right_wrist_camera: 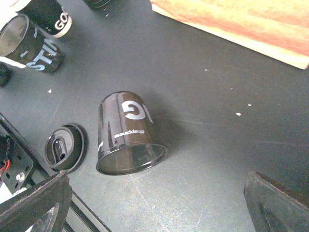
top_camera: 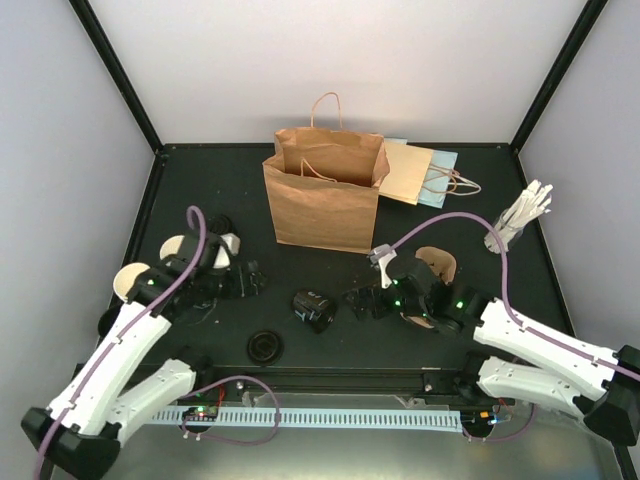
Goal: Pack the takeout coffee
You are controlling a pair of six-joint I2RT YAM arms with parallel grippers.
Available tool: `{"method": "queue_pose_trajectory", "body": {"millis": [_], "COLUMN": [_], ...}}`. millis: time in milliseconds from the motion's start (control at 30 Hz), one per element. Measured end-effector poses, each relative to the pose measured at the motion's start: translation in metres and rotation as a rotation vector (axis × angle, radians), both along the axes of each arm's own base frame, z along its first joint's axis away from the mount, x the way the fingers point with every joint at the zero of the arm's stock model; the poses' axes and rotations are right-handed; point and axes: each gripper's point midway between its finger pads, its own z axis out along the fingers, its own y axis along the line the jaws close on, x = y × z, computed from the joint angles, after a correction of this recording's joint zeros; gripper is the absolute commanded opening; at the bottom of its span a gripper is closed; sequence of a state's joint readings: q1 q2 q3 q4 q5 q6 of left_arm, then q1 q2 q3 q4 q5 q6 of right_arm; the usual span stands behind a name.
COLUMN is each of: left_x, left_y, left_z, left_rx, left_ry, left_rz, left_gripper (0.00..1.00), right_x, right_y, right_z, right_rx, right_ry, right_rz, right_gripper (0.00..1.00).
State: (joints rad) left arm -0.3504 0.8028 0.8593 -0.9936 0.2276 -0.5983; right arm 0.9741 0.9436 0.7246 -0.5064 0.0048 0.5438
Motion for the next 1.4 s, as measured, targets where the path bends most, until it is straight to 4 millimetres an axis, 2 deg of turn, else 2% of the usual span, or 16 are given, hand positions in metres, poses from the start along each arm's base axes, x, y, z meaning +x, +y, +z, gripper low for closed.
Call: {"method": "queue_pose_trajectory", "body": {"millis": [167, 300, 367, 533, 633, 800, 967, 1233, 1400], "left_x": [-0.025, -0.035, -0.039, -0.044, -0.040, -0.037, -0.030, -0.020, -0.018], "left_y": [-0.040, -0.067, -0.088, -0.134, -0.153, -0.163, -0.162, -0.159, -0.156], "left_z": [-0.013, -0.024, -0.027, -0.033, -0.048, -0.081, -0.093, -0.098, -0.105], "left_rx": [0.079, 0.186, 0.256, 0.438, 0.562, 0.751, 0.861, 0.990, 1.078], "left_ry": [0.033, 0.048, 0.029, -0.041, -0.047, -0.029, -0.024, -0.039, -0.045], "left_rz": [-0.179, -0.291, -0.369, -0.513, -0.542, -0.561, -0.538, -0.493, -0.476], "left_gripper": [0.99, 0.97, 0.96, 0.93, 0.90, 0.85, 0.75, 0.57, 0.38], "right_x": [0.012, 0.017, 0.019, 0.020, 0.019, 0.017, 0.015, 0.015, 0.016], "right_y": [-0.018, -0.037, -0.046, -0.065, -0.080, -0.110, -0.131, -0.139, -0.139], "right_z": [-0.003, -0.013, -0.014, -0.002, 0.008, 0.020, 0.027, 0.029, 0.028], "right_rx": [0.001, -0.050, -0.068, -0.030, 0.012, 0.069, 0.087, 0.086, 0.079], "right_ry": [0.045, 0.072, 0.072, 0.019, -0.019, -0.084, -0.118, -0.137, -0.136], "right_rz": [-0.119, -0.216, -0.256, -0.327, -0.384, -0.497, -0.571, -0.601, -0.602], "right_gripper": [1.00, 1.00, 1.00, 1.00, 1.00, 1.00, 1.00, 1.00, 1.00]}}
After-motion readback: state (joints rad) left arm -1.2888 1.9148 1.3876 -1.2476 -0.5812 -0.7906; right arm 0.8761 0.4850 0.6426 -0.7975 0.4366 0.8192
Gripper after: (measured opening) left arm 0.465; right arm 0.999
